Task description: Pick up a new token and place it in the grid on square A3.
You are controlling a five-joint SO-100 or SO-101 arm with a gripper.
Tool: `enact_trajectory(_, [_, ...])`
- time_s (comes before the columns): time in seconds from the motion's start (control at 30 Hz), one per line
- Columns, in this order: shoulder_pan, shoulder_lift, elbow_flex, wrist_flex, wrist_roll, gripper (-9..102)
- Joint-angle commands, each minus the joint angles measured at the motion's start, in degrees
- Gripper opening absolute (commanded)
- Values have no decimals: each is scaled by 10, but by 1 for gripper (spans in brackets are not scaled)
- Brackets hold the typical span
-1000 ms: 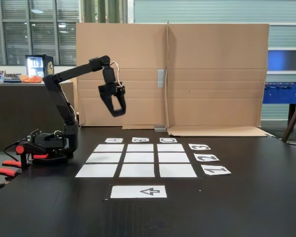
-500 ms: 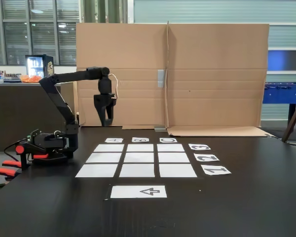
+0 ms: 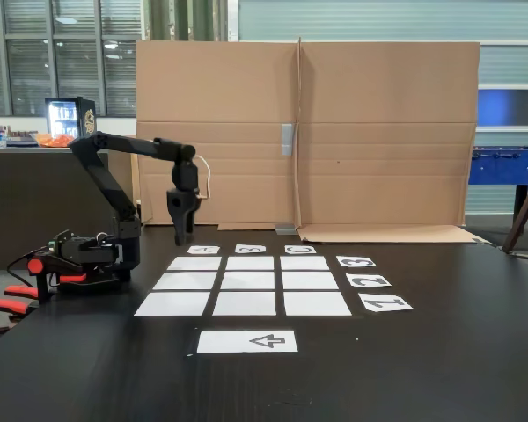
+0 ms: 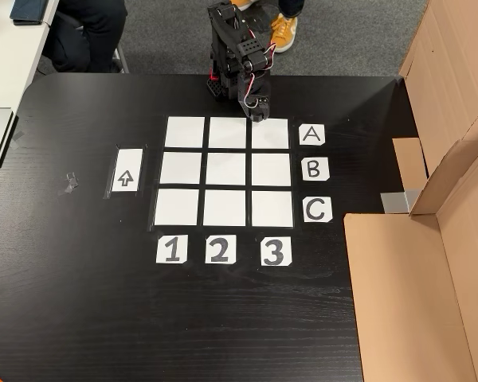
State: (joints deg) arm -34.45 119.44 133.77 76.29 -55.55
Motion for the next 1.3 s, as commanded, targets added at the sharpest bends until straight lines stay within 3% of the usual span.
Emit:
enact_trajectory(0.0, [-4, -4, 11, -31, -12, 6])
enact_trajectory(0.27, [-5, -26, 32, -105, -18, 6])
enact_trajectory(0.7, [-55, -95, 37, -156, -13, 6])
enact_trajectory(1.27, [-67, -146, 28, -171, -13, 6])
